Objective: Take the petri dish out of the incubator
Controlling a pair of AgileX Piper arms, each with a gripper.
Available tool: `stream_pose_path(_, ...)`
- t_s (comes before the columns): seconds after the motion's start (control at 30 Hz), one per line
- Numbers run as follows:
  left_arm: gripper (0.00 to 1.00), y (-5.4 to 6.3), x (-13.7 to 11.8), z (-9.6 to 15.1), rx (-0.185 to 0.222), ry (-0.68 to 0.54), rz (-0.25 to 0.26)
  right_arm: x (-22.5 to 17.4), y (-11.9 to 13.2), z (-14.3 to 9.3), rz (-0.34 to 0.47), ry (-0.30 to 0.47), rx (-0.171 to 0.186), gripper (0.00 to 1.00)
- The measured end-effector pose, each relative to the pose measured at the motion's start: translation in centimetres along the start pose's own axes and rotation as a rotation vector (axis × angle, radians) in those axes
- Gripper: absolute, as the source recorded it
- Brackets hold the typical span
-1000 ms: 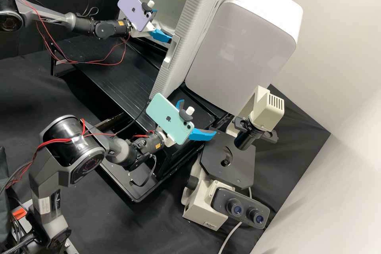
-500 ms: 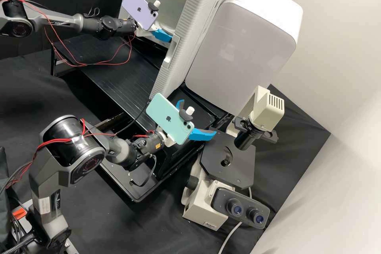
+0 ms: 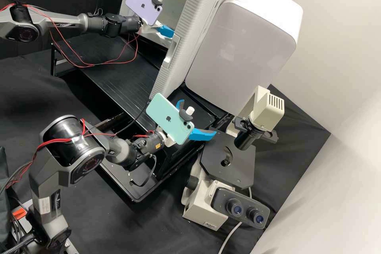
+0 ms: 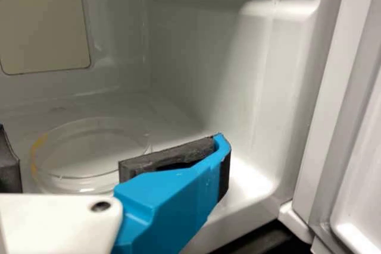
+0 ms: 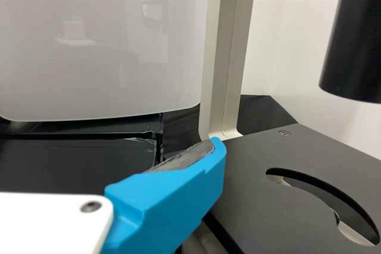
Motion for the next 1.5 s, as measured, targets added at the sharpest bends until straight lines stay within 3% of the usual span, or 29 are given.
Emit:
stream_pose_path(0.23,1.00,-0.2,0.3,0.0,-0.003,-0.001,0.003,0.0,0.0,0.0,0.000,0.000,0.000,1.00)
stream_pose_path(0.47,1.00,0.7,0.4,0.3,-0.015,-0.011,0.037,0.0,0.0,0.0,0.000,0.000,0.000,1.00)
stream_pose_path(0.73,1.00,0.1,1.0,0.0,-0.015,-0.007,0.037,0.0,0.0,0.0,0.000,0.000,0.000,1.00)
stream_pose_path(0.77,0.00,0.0,1.1,0.0,-0.014,-0.006,0.035,0.0,0.0,0.0,0.000,0.000,0.000,1.00)
stream_pose_path(1.1,0.00,-0.2,1.5,-1.0,-0.014,0.013,0.031,0.0,0.0,0.0,0.000,0.000,0.000,1.00)
stream_pose_path(1.5,0.00,-1.5,2.1,-1.8,-0.010,0.039,0.011,0.0,0.0,0.0,0.000,0.000,0.000,1.00)
